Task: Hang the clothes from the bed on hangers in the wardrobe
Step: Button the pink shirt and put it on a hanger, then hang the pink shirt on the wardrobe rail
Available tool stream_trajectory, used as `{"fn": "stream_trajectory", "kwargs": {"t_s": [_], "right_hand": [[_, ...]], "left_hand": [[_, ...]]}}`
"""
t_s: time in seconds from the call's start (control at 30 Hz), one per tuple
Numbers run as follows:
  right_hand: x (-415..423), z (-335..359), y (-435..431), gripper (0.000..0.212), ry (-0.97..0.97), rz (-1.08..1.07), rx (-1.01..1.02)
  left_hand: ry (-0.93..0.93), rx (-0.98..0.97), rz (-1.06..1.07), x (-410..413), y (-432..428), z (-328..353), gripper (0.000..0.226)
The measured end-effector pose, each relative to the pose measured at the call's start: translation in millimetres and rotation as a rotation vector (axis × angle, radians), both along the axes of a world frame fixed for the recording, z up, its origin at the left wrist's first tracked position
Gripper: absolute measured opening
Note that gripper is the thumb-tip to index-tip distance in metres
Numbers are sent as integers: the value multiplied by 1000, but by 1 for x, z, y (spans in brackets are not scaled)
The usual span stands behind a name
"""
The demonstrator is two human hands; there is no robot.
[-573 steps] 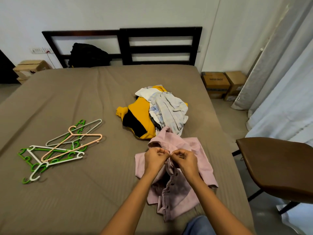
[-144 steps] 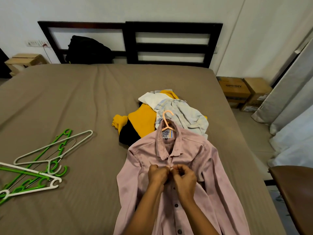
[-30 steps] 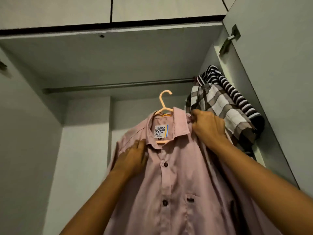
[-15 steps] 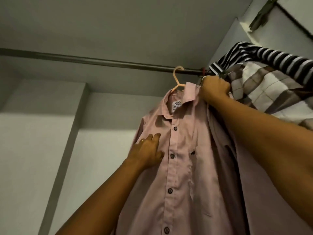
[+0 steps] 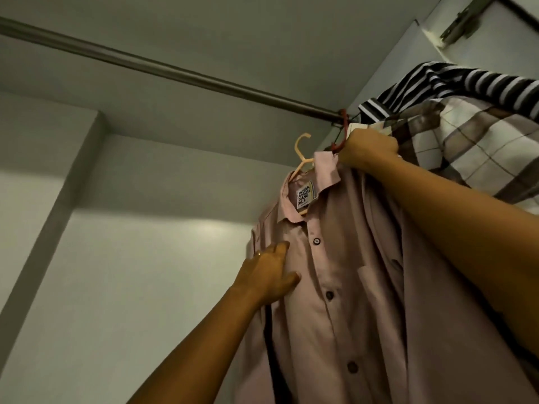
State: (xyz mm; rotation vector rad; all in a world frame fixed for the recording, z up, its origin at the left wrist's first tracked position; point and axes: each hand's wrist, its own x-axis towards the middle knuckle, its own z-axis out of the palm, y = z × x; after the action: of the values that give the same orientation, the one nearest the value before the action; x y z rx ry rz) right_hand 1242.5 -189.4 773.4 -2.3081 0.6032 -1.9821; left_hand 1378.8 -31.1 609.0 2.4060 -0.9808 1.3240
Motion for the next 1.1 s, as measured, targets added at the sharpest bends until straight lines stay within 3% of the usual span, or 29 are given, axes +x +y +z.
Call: {"fn": "stream_trajectory", "kwargs": {"t_s": [0.3,0.47,0.67,0.9,1.1], "right_hand": [[-12,40,13,25,-147,-151,-46],[-25,45,15,24,-123,-258,-75],[-53,12,23,23,-36,-406,-329],[-58,-65,11,50,183,-526,-505],[-78,-217,19,36,532,-433,-474]], "left_hand": [[-55,-27,-73,5,2,9,67],[-23,-24,-78,8,8,5,66],[-45,-88,-172,-2,12,-18,59],[26,-155,-414,-39,-19,-51,49],[106,-385,-620,-88,-28,-115,34]]}}
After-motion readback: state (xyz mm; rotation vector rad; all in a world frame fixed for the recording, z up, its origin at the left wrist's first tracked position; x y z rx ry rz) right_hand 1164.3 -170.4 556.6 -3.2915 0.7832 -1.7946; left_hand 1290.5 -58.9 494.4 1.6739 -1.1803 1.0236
